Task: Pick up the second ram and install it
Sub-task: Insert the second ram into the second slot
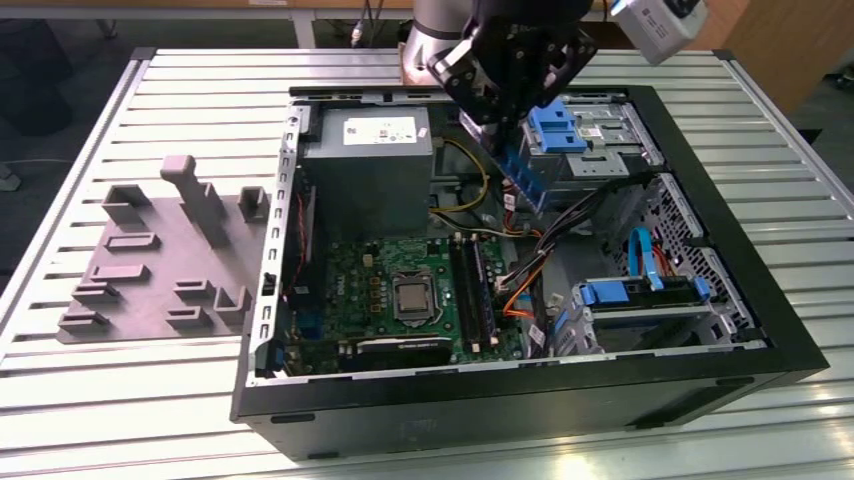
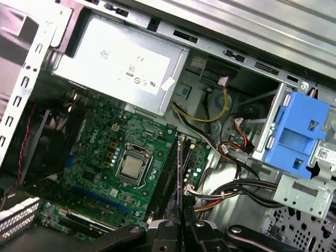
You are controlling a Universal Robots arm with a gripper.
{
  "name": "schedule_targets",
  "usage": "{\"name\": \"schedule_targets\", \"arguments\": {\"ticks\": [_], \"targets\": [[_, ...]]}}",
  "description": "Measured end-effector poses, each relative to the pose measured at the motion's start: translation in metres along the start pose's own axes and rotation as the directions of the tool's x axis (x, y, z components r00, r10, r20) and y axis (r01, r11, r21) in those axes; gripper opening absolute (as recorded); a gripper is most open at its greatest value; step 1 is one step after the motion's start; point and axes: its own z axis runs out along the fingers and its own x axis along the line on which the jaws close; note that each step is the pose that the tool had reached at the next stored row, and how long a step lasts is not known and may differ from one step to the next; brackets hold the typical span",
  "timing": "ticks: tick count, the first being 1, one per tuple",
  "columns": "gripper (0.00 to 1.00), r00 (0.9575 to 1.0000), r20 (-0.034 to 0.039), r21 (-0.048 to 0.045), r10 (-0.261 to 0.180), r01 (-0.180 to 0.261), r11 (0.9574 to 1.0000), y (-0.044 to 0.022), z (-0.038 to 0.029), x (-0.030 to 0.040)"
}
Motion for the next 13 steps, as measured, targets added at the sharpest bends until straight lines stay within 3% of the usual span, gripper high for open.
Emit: {"name": "schedule_targets", "arguments": {"ticks": [3, 6, 13], "targets": [[0.14, 0.9986, 0.0006, -0.0001, 0.052, -0.052, 0.9986, 0.0, 0.0002, 0.0], [0.14, 0.9947, 0.0012, -0.0002, 0.103, -0.103, 0.9947, 0.0, 0.0004, 0.0], [0.14, 0.9765, 0.0025, -0.0006, 0.216, -0.216, 0.9765, 0.0, 0.0007, 0.0]]}}
